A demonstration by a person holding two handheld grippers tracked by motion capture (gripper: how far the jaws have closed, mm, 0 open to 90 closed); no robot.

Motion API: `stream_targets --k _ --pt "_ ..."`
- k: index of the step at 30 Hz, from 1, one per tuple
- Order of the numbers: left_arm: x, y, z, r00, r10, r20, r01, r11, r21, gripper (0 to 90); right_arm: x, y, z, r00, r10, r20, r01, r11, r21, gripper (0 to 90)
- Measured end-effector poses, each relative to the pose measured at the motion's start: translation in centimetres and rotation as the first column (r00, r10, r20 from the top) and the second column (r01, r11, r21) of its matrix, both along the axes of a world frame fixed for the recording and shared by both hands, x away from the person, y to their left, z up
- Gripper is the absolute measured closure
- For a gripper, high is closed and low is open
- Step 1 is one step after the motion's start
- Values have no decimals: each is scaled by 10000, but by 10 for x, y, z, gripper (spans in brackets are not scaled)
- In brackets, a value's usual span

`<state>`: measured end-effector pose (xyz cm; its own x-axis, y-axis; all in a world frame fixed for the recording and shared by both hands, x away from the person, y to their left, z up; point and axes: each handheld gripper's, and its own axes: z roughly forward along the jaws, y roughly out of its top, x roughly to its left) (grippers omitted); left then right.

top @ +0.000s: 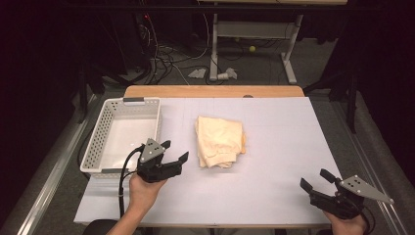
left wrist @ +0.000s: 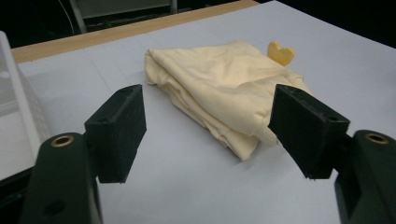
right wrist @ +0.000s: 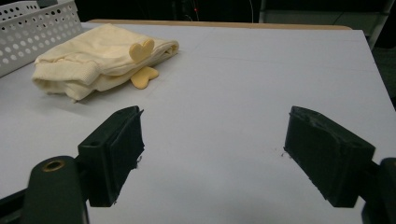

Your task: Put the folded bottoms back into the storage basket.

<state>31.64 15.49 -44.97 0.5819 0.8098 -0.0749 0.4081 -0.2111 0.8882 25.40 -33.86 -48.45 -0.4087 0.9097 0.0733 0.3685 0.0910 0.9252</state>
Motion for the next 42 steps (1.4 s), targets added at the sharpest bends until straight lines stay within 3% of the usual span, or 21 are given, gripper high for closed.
stream_targets --k 16,32,42 --pt "21 -27 0 9989 -369 -294 369 9993 11 244 0 0 0 10000 10 -8 -9 10000 15 201" --pt "44 -38 -4 9962 -71 -869 84 9999 150 220 0 -1 0 10000 -7 -34 7 10000 49 200" --pt "65 -53 -4 9842 40 -1768 94 9972 747 220 0 0 0 10000 -73 -58 73 10000 54 195"
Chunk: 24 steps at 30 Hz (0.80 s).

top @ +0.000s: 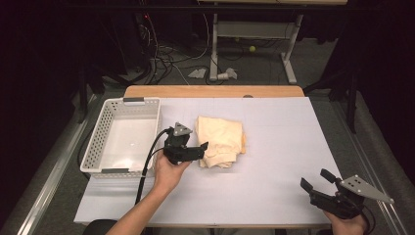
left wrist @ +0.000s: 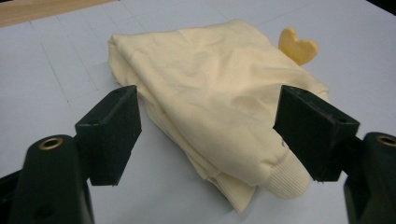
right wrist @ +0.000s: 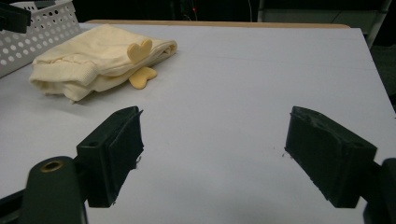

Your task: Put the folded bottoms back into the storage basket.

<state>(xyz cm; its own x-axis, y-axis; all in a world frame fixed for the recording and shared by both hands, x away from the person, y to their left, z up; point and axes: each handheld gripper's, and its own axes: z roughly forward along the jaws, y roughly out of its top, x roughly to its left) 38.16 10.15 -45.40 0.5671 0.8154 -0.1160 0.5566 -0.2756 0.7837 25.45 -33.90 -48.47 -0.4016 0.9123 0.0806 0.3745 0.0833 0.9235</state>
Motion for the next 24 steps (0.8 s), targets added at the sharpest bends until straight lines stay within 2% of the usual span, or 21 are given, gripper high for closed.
stream_targets --k 11,13,16,24 --pt "22 -3 3 9977 216 -647 -207 9997 135 206 0 0 0 10000 21 -6 -21 10000 6 195" --pt "30 -3 4 9949 308 -964 -308 9995 14 193 0 0 0 10000 21 -9 -21 10000 4 195" --pt "37 -5 3 9924 422 -1156 -394 9989 266 186 1 0 0 10000 28 -9 -28 10000 5 194" --pt "57 -13 -2 9832 562 -1739 -484 9976 486 183 1 -1 0 9999 28 -101 -28 10000 41 195"
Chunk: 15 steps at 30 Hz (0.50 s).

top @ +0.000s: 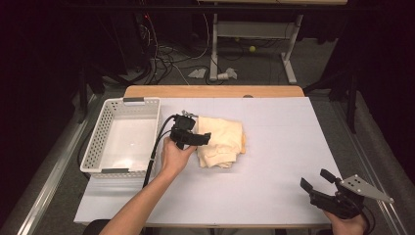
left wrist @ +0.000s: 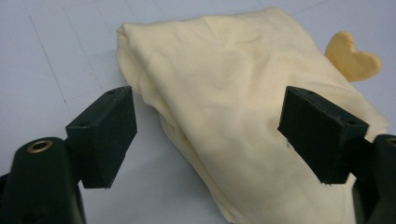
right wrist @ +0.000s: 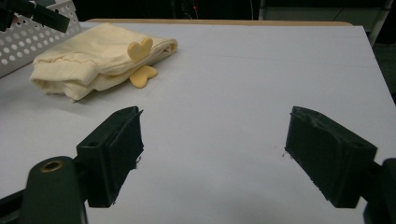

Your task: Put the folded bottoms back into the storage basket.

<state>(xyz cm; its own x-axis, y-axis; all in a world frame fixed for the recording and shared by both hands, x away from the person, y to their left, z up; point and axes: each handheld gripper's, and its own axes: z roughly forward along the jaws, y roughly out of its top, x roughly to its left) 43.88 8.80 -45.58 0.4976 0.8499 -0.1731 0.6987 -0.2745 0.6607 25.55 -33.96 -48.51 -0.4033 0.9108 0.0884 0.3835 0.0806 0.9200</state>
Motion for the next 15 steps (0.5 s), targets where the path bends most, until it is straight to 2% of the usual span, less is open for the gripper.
stream_targets --k 9,15 --pt "19 -12 -2 9990 96 -429 -86 9997 227 183 0 0 0 10000 -22 -24 22 10000 19 195" --pt "33 -18 -11 9942 188 -1061 -149 9992 376 183 0 0 0 10000 -15 -25 15 10000 14 194"
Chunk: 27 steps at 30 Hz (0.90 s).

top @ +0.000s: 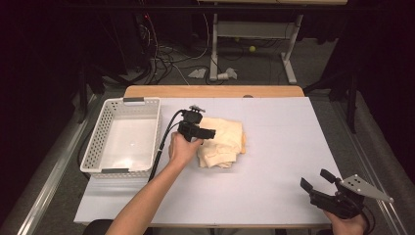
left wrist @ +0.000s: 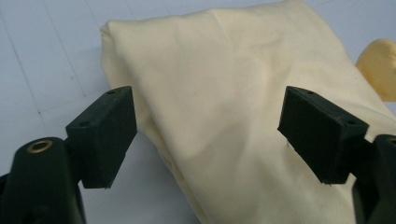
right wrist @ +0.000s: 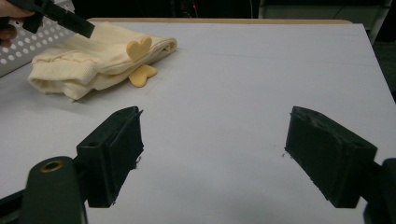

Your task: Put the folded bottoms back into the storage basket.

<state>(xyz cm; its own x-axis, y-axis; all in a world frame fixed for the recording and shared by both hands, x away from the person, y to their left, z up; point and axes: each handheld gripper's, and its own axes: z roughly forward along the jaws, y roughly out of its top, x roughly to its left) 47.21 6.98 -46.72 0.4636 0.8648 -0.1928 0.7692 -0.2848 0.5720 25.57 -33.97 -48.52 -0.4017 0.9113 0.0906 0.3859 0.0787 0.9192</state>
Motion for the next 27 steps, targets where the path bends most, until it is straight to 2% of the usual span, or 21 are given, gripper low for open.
stream_targets --k 7,10,12,14,17,27 --pt "11 -2 -13 9986 279 -457 -277 9996 48 183 0 0 0 10000 13 7 -13 10000 -17 194" --pt "14 -3 -21 9969 281 -741 -269 9995 163 175 0 0 0 10000 -17 26 17 10000 12 194" --pt "14 -4 -23 9965 251 -795 -238 9996 176 165 -1 0 0 10000 -49 66 49 10000 -12 194" --pt "16 -5 -26 9959 251 -867 -242 9996 107 163 -1 0 0 10000 -54 62 54 10000 -16 194" --pt "20 -3 -31 9898 291 -1391 -329 9991 -251 154 -1 0 0 10000 -54 61 54 10000 -29 194" --pt "17 -6 -32 9925 349 -1176 -358 9993 -55 153 0 0 0 10000 -60 38 60 10000 -41 195"
